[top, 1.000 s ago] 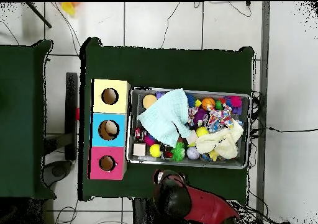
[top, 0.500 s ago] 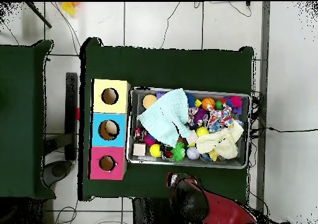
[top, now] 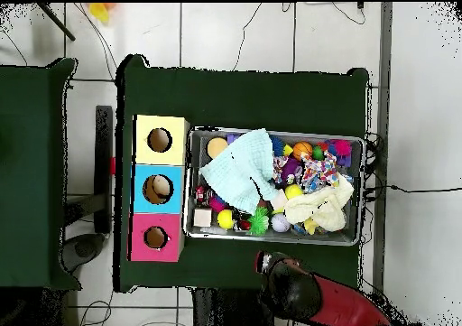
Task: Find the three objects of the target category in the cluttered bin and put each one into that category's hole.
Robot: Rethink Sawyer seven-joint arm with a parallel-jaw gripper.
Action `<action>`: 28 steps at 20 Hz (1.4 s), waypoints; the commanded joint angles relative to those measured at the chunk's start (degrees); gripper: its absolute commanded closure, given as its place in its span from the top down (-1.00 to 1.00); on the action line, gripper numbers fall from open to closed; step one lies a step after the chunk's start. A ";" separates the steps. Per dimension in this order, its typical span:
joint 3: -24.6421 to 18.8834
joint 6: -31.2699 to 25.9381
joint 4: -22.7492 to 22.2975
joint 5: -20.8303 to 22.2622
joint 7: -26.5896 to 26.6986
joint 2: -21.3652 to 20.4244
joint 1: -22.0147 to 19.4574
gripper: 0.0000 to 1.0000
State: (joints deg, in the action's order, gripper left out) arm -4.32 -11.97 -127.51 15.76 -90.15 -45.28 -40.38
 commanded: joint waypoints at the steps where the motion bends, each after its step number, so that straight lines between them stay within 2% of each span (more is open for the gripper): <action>1: -7.41 -9.54 14.51 3.23 5.65 2.93 -4.13 1.00; 6: -8.60 -9.63 16.82 5.22 5.91 4.82 -6.42 1.00; 21: -13.99 -19.52 28.90 7.06 10.42 11.27 -9.48 1.00; 28: -15.57 -21.55 31.36 8.56 11.12 12.52 -11.51 1.00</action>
State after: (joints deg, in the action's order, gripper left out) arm -13.21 -27.58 -105.26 20.51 -90.15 -35.87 -49.70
